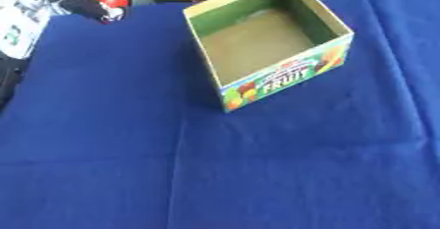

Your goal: Pick up objects on the table and place them in the box.

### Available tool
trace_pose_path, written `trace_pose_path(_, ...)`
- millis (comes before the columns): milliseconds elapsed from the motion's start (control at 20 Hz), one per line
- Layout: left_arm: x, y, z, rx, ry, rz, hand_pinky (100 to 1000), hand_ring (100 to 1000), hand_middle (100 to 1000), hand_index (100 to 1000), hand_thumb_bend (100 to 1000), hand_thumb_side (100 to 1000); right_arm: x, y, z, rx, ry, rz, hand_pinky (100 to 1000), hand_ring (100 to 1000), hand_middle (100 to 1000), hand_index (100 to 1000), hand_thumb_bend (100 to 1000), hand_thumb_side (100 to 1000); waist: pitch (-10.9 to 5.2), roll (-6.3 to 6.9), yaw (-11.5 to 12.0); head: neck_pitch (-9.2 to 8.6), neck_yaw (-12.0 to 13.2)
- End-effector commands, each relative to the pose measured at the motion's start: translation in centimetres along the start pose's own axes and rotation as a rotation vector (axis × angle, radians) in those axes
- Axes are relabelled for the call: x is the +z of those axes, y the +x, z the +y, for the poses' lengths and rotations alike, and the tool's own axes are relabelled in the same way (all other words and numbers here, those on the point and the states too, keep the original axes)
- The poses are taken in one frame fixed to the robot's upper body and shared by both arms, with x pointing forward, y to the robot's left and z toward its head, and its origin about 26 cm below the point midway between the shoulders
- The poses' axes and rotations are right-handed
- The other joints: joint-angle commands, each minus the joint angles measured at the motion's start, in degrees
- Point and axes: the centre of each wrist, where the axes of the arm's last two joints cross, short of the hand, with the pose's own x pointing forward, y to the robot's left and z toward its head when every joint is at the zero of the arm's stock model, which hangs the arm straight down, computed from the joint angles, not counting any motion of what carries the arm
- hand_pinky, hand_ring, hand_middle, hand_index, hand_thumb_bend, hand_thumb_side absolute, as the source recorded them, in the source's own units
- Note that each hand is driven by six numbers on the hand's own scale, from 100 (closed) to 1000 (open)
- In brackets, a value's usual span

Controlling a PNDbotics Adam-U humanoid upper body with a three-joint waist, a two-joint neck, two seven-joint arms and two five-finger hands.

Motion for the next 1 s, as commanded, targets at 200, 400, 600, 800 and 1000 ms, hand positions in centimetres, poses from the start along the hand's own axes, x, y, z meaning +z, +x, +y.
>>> trace_pose_path(200,0.6,5.3,3.3,-0.066,0.092,-0.163,100,380,501,635,100,363,-0.6,0.8,-0.3,-0.004,0.004,-0.034,644,674,477,688,100,785,-1.83,0.06,-0.49,0.50,0.41)
trace_pose_path(400,0.6,7.8,3.6,-0.071,0.112,-0.240,100,371,486,616,100,362,-0.8,1.0,-0.1,-0.014,0.013,-0.047,644,674,477,688,100,786,-1.77,0.37,-1.27,0.34,0.88)
trace_pose_path(600,0.2,9.9,3.4,-0.090,0.119,-0.302,100,367,480,607,100,357,-1.2,1.3,0.1,-0.029,0.026,-0.068,644,672,478,689,100,786,-1.53,0.70,-2.16,-0.01,1.45)
trace_pose_path(800,-0.3,11.1,2.8,-0.099,0.118,-0.336,100,361,475,603,100,357,-1.5,1.4,0.3,-0.038,0.034,-0.081,644,672,477,689,100,786,-1.17,0.96,-2.94,-0.35,1.77)
trace_pose_path(1000,-0.7,12.1,1.8,-0.105,0.109,-0.372,100,357,471,599,100,358,-1.8,1.7,0.5,-0.050,0.033,-0.093,644,671,477,688,100,784,-0.79,1.12,-4.19,-2.96,1.47)
